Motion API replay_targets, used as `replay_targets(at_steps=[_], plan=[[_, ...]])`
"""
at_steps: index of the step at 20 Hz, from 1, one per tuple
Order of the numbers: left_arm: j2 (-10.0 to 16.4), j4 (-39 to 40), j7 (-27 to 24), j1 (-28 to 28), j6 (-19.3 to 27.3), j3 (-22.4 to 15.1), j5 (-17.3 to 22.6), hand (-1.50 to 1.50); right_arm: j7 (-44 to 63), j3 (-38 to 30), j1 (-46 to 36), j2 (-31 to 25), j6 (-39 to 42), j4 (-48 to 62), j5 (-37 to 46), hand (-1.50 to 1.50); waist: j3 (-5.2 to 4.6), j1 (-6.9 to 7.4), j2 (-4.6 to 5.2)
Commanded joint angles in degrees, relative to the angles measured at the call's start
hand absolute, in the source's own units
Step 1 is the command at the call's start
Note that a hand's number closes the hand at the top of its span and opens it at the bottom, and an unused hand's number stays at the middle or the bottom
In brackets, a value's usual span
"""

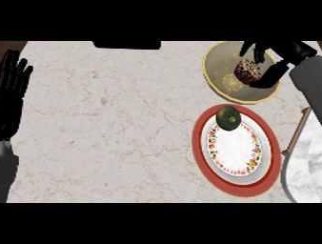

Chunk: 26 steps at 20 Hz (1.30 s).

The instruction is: Pick the cupcake from the plate and place it in the bowl

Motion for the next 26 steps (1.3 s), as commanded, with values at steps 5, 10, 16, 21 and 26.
replay_targets(at_steps=[5,10,16,21,26], plan=[[-1.1,-0.3,0.9,-1.2,0.9,-0.1,-0.1,0.00,-0.6,-8.3,0.5,5.9,3.0,4.7,-7.6,-1.50,0.05,-0.04,-0.01],[-0.9,0.1,0.7,-1.4,-0.1,0.0,0.2,0.00,-6.7,-14.8,1.9,2.2,-2.0,4.9,-12.9,-1.50,0.11,0.47,0.49],[-0.3,3.0,-1.1,-3.4,-0.9,0.6,-0.2,0.00,-4.4,-21.5,0.0,-3.0,-4.3,6.6,-18.5,-1.50,0.11,0.84,1.24],[-0.5,2.5,-1.0,-3.3,-1.7,0.1,0.0,0.00,-3.4,-25.0,1.2,-11.5,1.9,8.6,-21.6,-1.50,0.21,1.40,1.56],[-0.1,0.5,0.4,-2.6,-1.4,0.6,0.6,0.00,-6.7,-27.5,5.1,-17.6,8.3,9.2,-23.9,-1.50,0.43,2.29,1.85]])
